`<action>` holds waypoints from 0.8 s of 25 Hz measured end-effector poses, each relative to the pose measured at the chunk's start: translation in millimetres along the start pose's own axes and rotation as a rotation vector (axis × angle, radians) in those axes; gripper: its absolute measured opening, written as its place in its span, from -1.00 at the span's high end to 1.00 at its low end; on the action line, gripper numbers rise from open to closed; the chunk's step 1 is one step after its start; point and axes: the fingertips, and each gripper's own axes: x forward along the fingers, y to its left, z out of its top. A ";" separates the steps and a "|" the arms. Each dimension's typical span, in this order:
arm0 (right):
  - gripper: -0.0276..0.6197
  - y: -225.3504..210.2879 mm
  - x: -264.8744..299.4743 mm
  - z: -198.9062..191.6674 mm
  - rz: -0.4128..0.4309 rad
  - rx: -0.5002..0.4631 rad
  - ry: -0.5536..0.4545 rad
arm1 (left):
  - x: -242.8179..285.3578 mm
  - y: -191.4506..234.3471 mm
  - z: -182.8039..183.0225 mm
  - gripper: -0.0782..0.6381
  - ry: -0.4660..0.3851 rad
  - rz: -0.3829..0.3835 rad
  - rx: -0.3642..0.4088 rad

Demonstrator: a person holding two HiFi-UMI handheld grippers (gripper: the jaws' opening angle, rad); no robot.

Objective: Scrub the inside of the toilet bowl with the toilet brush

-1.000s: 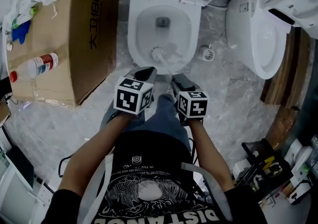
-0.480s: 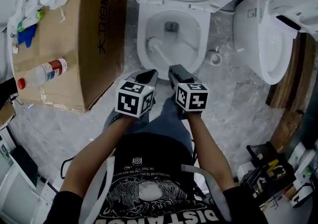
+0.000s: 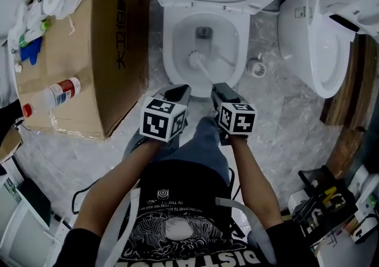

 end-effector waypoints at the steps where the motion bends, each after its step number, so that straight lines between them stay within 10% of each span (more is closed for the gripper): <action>1: 0.45 0.3 2.0 -1.5 0.000 -0.001 0.004 | 0.4 0.3 -0.2 0.80 0.004 -0.003 0.004; 20: 0.45 16.0 51.2 66.1 0.010 0.019 -0.070 | -0.1 29.5 25.0 0.80 0.034 -0.016 0.042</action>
